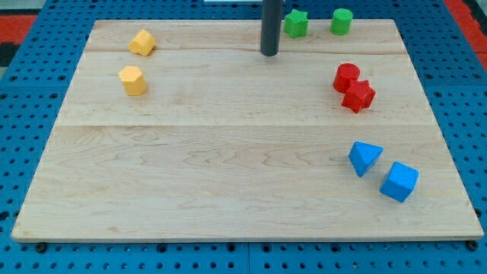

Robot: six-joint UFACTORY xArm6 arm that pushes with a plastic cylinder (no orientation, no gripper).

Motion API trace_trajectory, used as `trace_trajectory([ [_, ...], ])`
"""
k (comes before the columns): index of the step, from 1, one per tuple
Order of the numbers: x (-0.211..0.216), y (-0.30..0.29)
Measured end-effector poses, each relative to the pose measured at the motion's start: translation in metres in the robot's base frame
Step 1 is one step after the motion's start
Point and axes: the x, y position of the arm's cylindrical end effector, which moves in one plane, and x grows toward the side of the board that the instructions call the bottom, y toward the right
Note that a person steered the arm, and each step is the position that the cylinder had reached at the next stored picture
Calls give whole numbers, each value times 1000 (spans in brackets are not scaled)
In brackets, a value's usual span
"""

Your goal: Slide green star into green circle

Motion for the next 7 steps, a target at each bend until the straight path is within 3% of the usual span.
trace_trajectory([
  [1, -38, -98],
  [2, -97, -125],
  [3, -99, -120],
  [4, -97, -102],
  [5, -98, -35],
  [7, -97, 36],
])
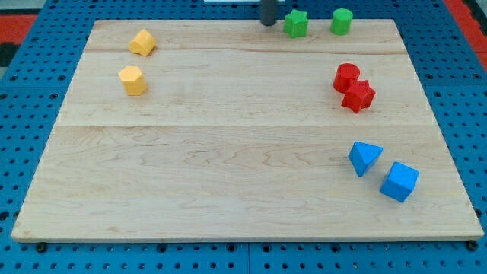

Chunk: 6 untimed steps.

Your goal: Slide green star into green circle

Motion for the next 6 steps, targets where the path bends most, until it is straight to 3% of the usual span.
trace_trajectory([
  [1, 27, 61],
  [2, 83, 117],
  [3, 99, 150],
  [4, 61, 215],
  [5, 37, 228],
  [6, 32, 185],
])
